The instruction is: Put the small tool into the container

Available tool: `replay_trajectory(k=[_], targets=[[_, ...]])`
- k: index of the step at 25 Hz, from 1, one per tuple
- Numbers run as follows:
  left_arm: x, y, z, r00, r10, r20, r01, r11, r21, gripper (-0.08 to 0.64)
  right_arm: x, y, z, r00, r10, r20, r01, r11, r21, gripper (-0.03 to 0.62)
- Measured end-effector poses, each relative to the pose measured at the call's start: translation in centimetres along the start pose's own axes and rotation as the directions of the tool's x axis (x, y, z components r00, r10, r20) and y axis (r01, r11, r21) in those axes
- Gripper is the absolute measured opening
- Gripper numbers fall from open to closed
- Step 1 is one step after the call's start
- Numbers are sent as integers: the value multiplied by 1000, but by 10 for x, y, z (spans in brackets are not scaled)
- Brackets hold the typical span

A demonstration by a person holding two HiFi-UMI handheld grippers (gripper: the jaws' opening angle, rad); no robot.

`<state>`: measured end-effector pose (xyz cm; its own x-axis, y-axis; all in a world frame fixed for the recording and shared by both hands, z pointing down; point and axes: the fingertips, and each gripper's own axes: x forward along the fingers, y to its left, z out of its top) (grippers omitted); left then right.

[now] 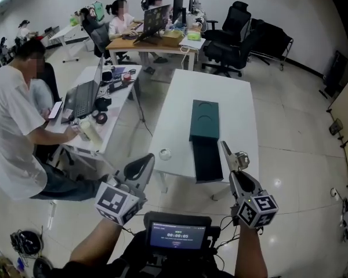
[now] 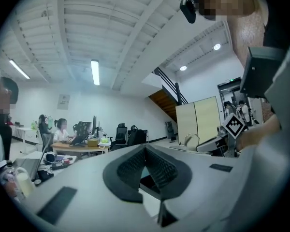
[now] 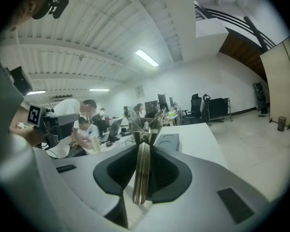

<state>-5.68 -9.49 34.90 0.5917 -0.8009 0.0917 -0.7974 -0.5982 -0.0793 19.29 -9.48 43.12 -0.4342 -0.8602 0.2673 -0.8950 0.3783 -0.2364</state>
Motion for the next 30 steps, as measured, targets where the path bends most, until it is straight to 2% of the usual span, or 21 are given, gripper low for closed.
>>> replay_trajectory(k=[4,8,12,16,20,23,26,30], targets=[[24,47,-12,998,-62,13,62,998,-22,23,42,8,9,997,-71,0,71,997,-25,94],[51,94,-31,996,-83,14,83,995,-62,23,83,18,11,991,-129,-20,128,991,-40,94],[86,111,-48,990,-144,7,144,983,-116,23,115,19,7,985,-169,-42,168,985,-33,94],[115,117,-71,982,-188,-33,181,972,-149,23,142,14,-13,980,-173,-94,171,985,-35,94],[153,113,-93,981,-181,-75,169,976,-140,23,163,-11,-46,972,-155,-176,153,988,-25,92],[176,101,-111,977,-173,-125,152,975,-163,24,175,-29,-75,957,-120,-263,124,992,-5,92],[191,84,-128,965,-195,-178,173,976,-134,23,185,-43,-94,940,-92,-329,104,994,18,92],[201,68,-127,959,-206,-193,172,969,-177,23,203,-57,-112,911,-70,-406,88,996,26,92]])
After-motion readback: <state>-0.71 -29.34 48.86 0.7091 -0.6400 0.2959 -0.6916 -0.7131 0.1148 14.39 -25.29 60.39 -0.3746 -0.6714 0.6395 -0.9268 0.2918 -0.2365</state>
